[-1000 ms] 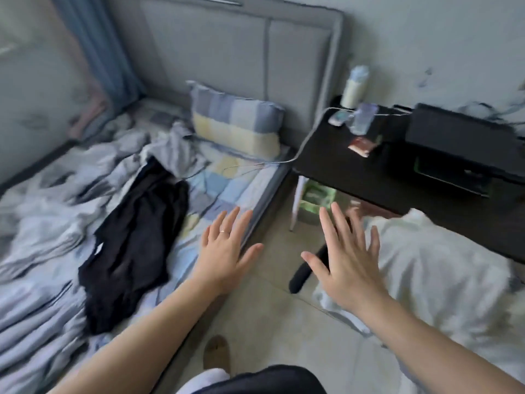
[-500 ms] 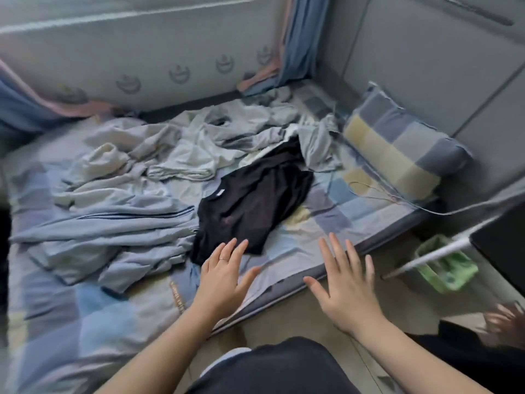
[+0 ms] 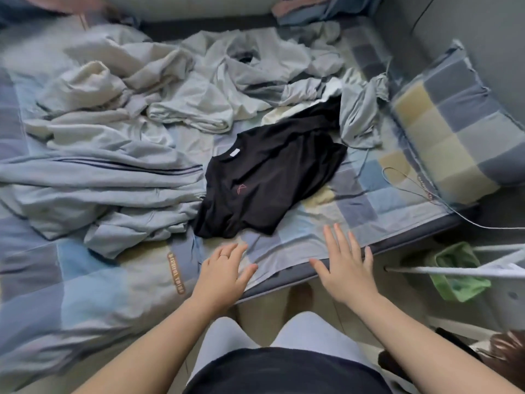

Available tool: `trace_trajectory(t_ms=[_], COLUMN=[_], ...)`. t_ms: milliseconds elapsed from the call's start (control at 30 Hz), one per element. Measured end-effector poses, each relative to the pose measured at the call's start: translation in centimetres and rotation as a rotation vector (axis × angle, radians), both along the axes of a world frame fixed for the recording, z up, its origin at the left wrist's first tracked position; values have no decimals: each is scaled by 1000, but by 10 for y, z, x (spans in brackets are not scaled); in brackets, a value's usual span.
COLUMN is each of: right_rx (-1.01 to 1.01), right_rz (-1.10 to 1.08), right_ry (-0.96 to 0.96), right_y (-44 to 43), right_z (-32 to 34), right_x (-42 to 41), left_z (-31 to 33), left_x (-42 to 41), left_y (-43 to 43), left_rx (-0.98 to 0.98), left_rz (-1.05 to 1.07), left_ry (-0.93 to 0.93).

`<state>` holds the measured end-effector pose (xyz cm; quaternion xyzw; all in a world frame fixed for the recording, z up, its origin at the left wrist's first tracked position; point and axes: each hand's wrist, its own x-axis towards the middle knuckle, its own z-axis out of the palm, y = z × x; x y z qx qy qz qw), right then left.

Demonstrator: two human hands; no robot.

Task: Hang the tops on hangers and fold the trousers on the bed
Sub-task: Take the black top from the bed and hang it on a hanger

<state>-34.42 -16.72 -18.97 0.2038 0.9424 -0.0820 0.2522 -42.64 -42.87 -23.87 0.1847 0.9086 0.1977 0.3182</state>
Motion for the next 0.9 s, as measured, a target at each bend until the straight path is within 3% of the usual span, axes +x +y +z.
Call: trace_trajectory(t_ms=[267,467,700,800,900], right_rx=[-18,-2,22,22,-22], right_rz=[123,222,481,504,477], right_ry=[-171,-198,-83,-3,125], right_y=[86,174,233,243,249], right_z=[-119,-264,-400,-430,-445], right_x=[-74,-156,-213,-230,-242], left_z=[-109,-228,-346,-374,-392], left_x=[-25,-62,-117,-136,-152], left_y=[103,208,293,304,301], left_rx=[-52,-90,-161,-276,-338], left_rz=[-47,-115,-146,-84,15], left_ry=[-141,-158,63,237,281])
